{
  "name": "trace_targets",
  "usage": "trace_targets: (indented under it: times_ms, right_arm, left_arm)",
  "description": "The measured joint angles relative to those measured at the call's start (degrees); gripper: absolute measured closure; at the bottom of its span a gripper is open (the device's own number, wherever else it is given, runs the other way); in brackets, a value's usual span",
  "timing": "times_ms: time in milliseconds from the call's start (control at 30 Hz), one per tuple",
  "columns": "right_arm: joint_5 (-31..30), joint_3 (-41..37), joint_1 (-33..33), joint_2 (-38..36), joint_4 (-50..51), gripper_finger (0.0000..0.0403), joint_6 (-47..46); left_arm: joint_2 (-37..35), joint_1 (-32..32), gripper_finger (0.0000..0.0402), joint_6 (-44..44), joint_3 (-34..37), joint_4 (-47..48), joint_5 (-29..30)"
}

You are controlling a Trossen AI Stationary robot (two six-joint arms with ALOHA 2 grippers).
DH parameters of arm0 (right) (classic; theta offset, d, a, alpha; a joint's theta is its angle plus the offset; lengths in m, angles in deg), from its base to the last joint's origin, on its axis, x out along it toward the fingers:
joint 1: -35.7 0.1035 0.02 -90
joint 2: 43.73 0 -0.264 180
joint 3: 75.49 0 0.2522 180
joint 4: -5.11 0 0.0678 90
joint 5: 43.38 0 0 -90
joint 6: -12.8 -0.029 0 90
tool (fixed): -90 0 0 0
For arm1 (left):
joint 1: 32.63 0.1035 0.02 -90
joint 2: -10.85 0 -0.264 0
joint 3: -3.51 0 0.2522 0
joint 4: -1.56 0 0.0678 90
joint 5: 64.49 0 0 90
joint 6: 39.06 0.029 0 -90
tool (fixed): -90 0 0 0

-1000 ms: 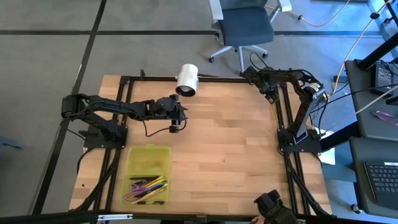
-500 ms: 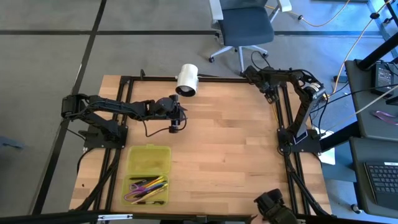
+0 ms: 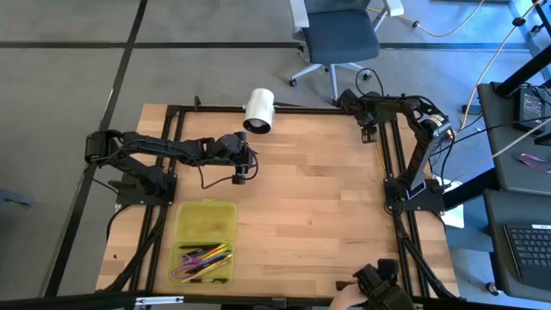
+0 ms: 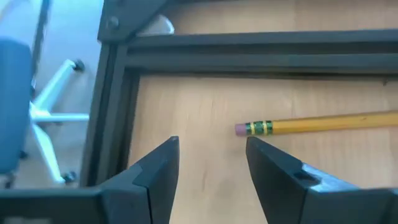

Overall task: Pick & place school supplies into a supply box
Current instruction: Put the yellow pencil into the yellow supply box

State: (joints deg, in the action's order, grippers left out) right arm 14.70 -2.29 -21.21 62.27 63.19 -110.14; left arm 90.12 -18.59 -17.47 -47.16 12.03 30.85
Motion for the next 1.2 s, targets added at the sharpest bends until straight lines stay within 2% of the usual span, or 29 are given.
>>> trace_targets:
  times_ms: [400,433,533,567,633,733,1067,1200]
  right_arm:
    - [-3.72,0.66,-0.74,0.00,2.28,0.0219,-11.11]
    - [-2.48,0.54,-0.75,0.00,1.82,0.0224,-13.38]
    - [8.84,-0.27,-1.25,0.11,5.16,0.0237,-26.70]
    - [10.54,-0.51,-1.98,0.15,6.04,0.0239,-28.58]
    - [11.85,-1.04,-3.49,0.20,7.28,0.0240,-29.67]
    - [9.19,-1.40,-3.56,0.75,13.20,0.0240,-30.46]
    - [9.82,-1.23,-3.57,0.70,13.43,0.0239,-32.85]
    - [12.31,-1.42,-3.60,0.52,11.97,0.0239,-33.46]
  left_arm:
    - [0.00,0.01,0.0216,-1.71,0.00,0.59,-0.01]
    - [0.00,0.01,0.0216,-2.04,0.00,0.59,-0.02]
    - [0.00,0.01,0.0217,-3.03,0.00,0.63,-0.02]
    - [0.00,0.01,0.0216,-3.36,0.00,0.69,-0.03]
    - [-0.02,-0.09,0.0215,-3.99,0.00,1.08,-0.11]
    - [-0.02,-0.10,0.0215,-4.59,0.00,1.36,-0.11]
    - [-0.02,-0.10,0.0213,-7.09,0.00,0.21,-0.09]
    - [-0.02,-0.10,0.0215,-7.57,0.00,0.52,-0.11]
